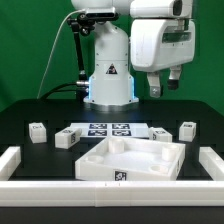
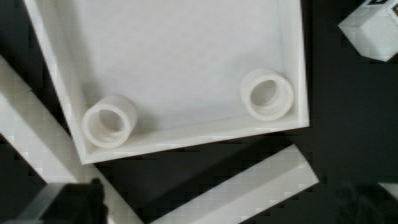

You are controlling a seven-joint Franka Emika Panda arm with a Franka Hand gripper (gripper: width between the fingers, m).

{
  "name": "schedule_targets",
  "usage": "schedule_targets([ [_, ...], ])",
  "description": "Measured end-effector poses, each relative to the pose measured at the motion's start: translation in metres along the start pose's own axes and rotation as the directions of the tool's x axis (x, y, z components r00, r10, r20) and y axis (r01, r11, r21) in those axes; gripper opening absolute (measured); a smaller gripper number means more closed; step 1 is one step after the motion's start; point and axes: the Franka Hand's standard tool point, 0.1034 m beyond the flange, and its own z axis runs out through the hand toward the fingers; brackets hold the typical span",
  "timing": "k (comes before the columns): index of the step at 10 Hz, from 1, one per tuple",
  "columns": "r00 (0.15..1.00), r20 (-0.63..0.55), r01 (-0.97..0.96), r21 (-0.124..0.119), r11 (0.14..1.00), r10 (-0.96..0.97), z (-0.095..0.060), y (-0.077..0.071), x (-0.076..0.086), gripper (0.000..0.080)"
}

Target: Assemble one leg

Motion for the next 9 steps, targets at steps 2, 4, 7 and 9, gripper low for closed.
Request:
schedule_targets([
  [2,1.0,0.0,0.001,0.0,1.0,-0.001,0.0,0.0,0.0,0.065],
  [4,1.0,0.0,0.001,0.0,1.0,-0.001,0.0,0.0,0.0,0.065],
  [7,1.0,-0.005,0.014,-0.005,1.0,-0.014,0.002,0.0,-0.001,0.065],
  [9,0.997,-0.02,0.081,-0.016,0.997,-0.081,0.024,-0.011,-0.017,0.065],
])
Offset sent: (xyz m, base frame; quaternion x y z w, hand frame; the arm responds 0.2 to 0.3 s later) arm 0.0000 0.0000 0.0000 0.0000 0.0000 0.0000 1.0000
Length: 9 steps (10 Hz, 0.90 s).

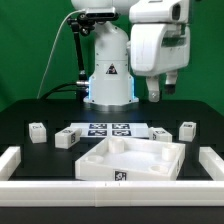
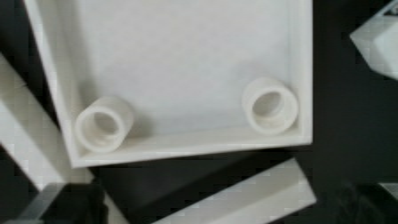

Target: Assemble one leg

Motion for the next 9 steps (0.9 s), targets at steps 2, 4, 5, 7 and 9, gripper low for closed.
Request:
schedule_targets([
  [2,1.0,-0.011,-0.007,0.004,1.0,0.007,0.029,-0.013,-0.011,0.065],
  [4,1.0,-0.018,-0.02,0.015,1.0,0.02,0.059,-0.02,-0.019,0.065],
  [5,1.0,-0.016,-0.019,0.015,1.0,0.019,0.056,-0.018,-0.017,0.065],
  [7,1.0,-0.017,-0.019,0.014,1.0,0.019,0.055,-0.018,-0.017,0.065],
  [9,1.0,-0.016,-0.019,0.016,1.0,0.019,0.056,-0.019,-0.018,0.065],
])
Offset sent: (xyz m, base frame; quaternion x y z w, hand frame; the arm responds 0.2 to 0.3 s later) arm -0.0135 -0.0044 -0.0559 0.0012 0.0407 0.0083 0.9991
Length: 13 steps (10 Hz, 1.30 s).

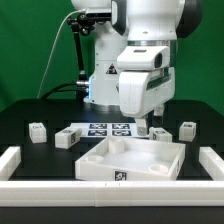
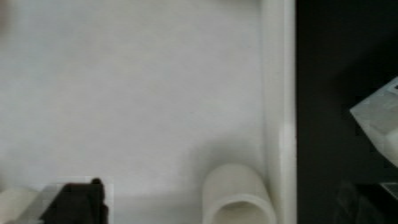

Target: Assemble one leg

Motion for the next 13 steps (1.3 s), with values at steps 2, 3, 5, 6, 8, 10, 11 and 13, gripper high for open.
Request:
schedule_targets([
  [2,1.0,-0.008,-0.003,0.003,1.0,0.003,0.018,-0.008,-0.007,0.065],
  [3,1.0,-0.006,-0.005,0.012,1.0,0.005,0.027,-0.012,-0.01,0.065],
  [5,1.0,-0.007,-0.018,0.024,1.0,0.018,0.044,-0.015,-0.016,0.065],
  [6,1.0,-0.004,-0.024,0.031,0.999,0.024,0.049,-0.015,-0.02,0.065],
  [8,1.0,-0.004,-0.028,0.035,0.999,0.028,0.052,-0.017,-0.019,0.065],
  [10,1.0,-0.004,-0.028,0.035,0.999,0.028,0.052,-0.017,-0.018,0.0641],
  [11,1.0,-0.004,-0.028,0.035,0.999,0.028,0.052,-0.018,-0.018,0.0476],
  [13,1.0,-0.004,-0.028,0.036,0.999,0.028,0.052,-0.018,-0.019,0.016],
])
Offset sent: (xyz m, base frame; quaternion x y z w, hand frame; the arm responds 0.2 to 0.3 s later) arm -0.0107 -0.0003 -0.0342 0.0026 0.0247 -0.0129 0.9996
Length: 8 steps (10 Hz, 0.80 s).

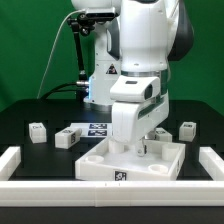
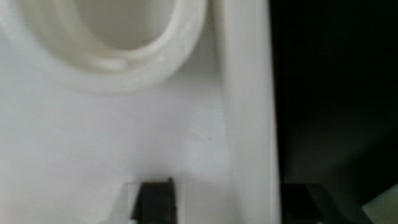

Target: Assemble one leg

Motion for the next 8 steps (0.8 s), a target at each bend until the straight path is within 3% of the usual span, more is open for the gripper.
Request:
schedule_targets([
  [1,1.0,0.0,0.0,0.0,1.0,0.0,0.0001,-0.0002,-0.0001,0.016],
  [2,1.0,-0.001,0.001,-0.002,1.0,-0.001,-0.0002,0.0004,0.0002,0.0049],
  [8,1.0,-0.002,0.001,-0.003,1.0,-0.001,-0.0004,0.0007,0.0003,0.0049],
])
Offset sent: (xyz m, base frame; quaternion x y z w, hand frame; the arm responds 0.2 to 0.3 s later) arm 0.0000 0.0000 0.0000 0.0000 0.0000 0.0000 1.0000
